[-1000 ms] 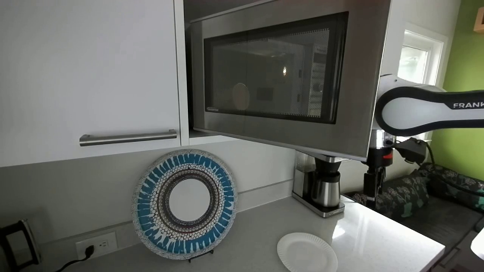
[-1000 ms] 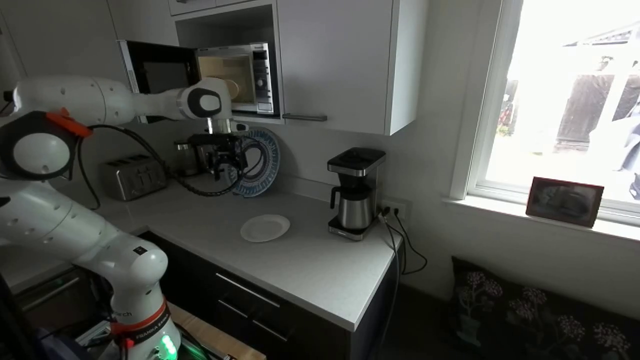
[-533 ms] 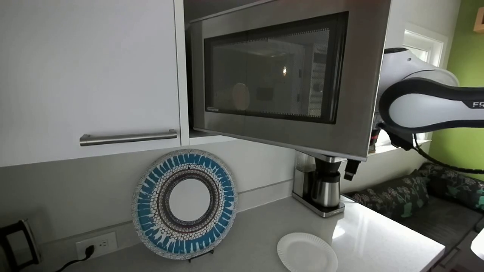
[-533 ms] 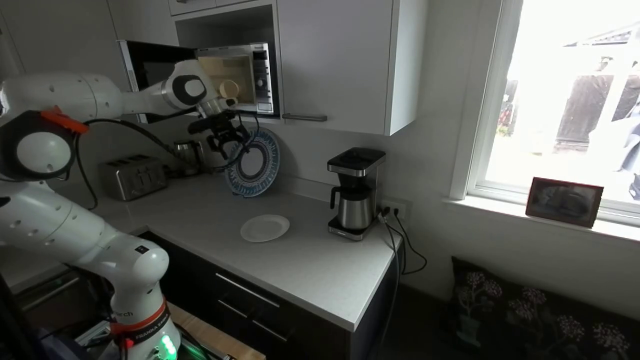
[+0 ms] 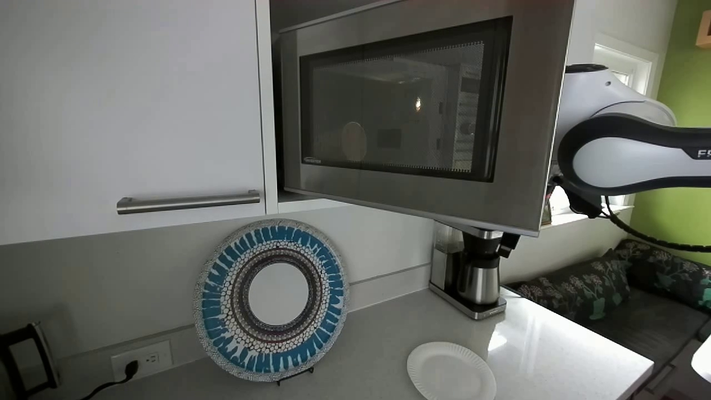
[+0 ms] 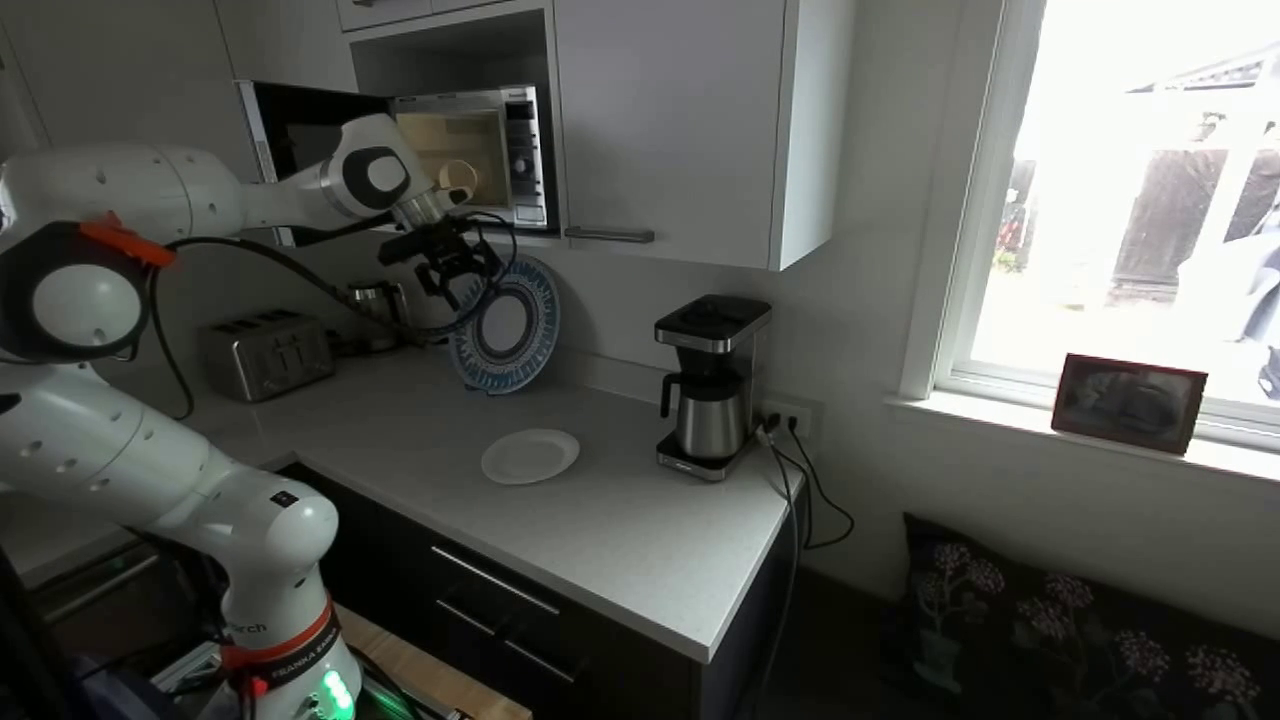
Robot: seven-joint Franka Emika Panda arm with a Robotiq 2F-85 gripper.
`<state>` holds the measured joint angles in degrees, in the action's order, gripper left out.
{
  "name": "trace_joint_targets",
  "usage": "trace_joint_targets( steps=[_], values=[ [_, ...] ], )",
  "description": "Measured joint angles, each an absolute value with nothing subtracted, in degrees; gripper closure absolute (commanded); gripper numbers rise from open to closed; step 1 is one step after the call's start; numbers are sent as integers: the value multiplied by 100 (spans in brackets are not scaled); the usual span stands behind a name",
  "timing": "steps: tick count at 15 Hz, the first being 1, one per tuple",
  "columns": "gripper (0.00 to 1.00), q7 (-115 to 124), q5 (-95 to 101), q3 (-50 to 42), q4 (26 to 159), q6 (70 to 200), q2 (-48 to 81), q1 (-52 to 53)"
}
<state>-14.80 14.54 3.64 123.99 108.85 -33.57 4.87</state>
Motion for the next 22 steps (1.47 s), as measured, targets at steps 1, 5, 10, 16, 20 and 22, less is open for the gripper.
trace_joint_targets(
  steps=[1,5,10,16,20,22],
  values=[
    [0,-1528,1433,356,12402,11003,-3353,516],
    [0,-1730,1365,296,12411,11884,-3354,718],
    [0,-1945,1257,227,12423,12857,-3366,893],
    [0,-1906,897,240,12432,13856,-3367,1037],
    [0,-1905,882,296,12462,14683,-3351,1105],
    [0,-1845,881,336,12481,15142,-3304,1118]
  ],
)
